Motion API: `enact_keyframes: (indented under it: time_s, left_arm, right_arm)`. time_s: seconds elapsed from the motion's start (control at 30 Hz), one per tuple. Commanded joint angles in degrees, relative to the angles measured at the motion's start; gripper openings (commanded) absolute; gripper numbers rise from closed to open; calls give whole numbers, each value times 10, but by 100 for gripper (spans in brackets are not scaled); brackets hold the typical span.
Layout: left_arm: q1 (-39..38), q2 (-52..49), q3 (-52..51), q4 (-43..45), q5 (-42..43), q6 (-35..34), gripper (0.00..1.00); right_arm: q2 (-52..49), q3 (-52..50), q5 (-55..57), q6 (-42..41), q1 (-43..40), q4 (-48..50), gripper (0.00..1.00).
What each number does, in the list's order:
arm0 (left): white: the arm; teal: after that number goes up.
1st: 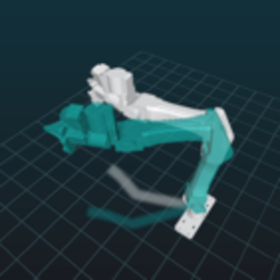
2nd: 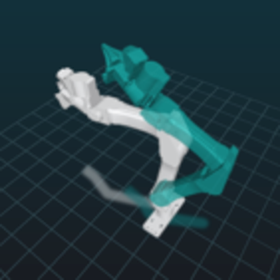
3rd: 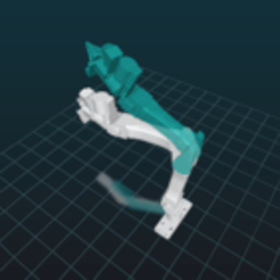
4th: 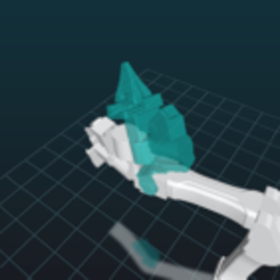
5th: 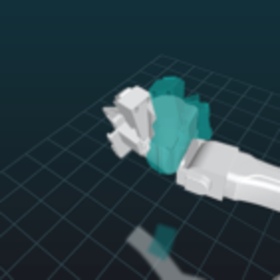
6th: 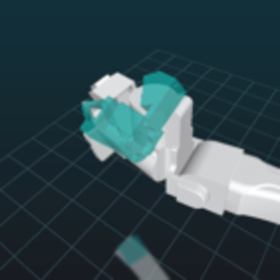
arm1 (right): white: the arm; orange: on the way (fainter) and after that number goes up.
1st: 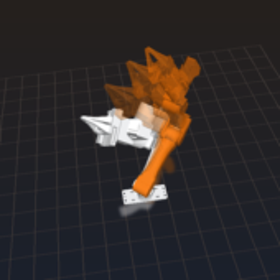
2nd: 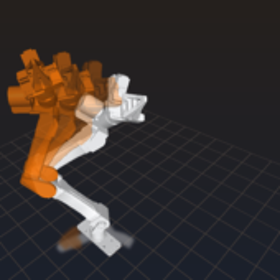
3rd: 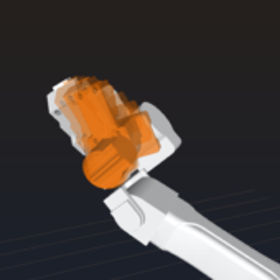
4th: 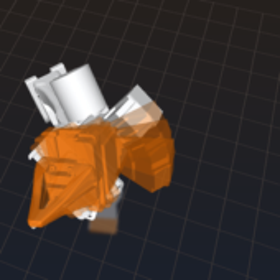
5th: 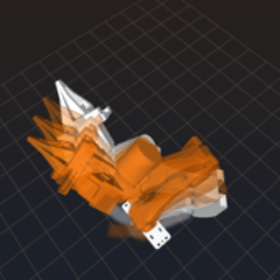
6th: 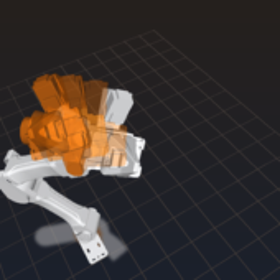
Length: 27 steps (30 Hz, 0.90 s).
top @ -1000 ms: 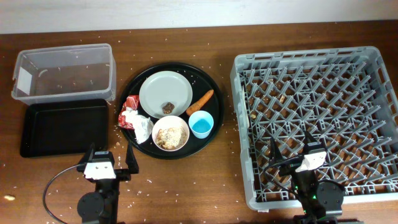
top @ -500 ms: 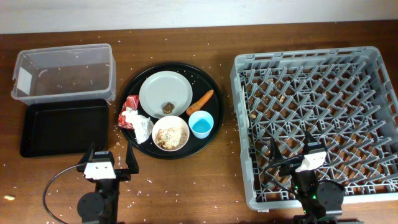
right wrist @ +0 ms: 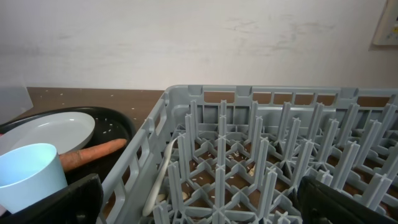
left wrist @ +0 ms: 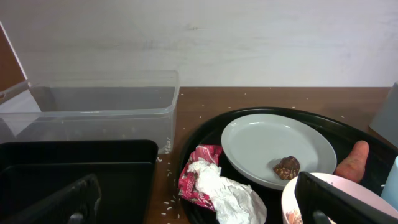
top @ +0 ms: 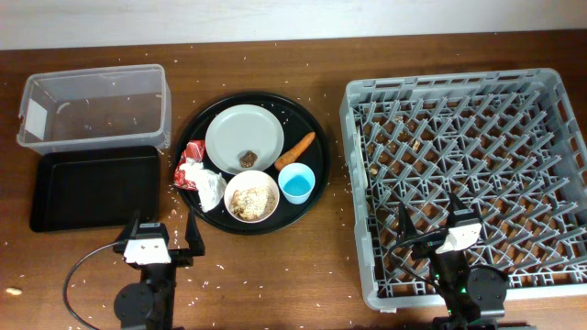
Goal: Sort waste into correct bins and load items into the dishwasher rack
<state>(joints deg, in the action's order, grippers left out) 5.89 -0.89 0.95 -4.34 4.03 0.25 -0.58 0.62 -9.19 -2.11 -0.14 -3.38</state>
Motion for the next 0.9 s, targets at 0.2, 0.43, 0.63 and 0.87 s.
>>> enact_keyframes:
  time_s: [0.2, 0.43, 0.63, 0.87]
  left_arm:
    - [-3, 5, -5, 0, -4, 9, 99]
    - [-2, 5, -5, 14, -50, 11, 99]
    - [-2, -2, 14, 125, -85, 50, 99]
    - [-2, -370, 229, 281, -3, 82, 99]
  right_arm:
    - [2, -3, -7, 2, -3, 37, 98]
    - [1, -3, -7, -32, -3, 7, 98]
    - [-4, 42, -4, -40, -3, 37, 99]
    - [-261, 342, -11, -11, -3, -101, 98]
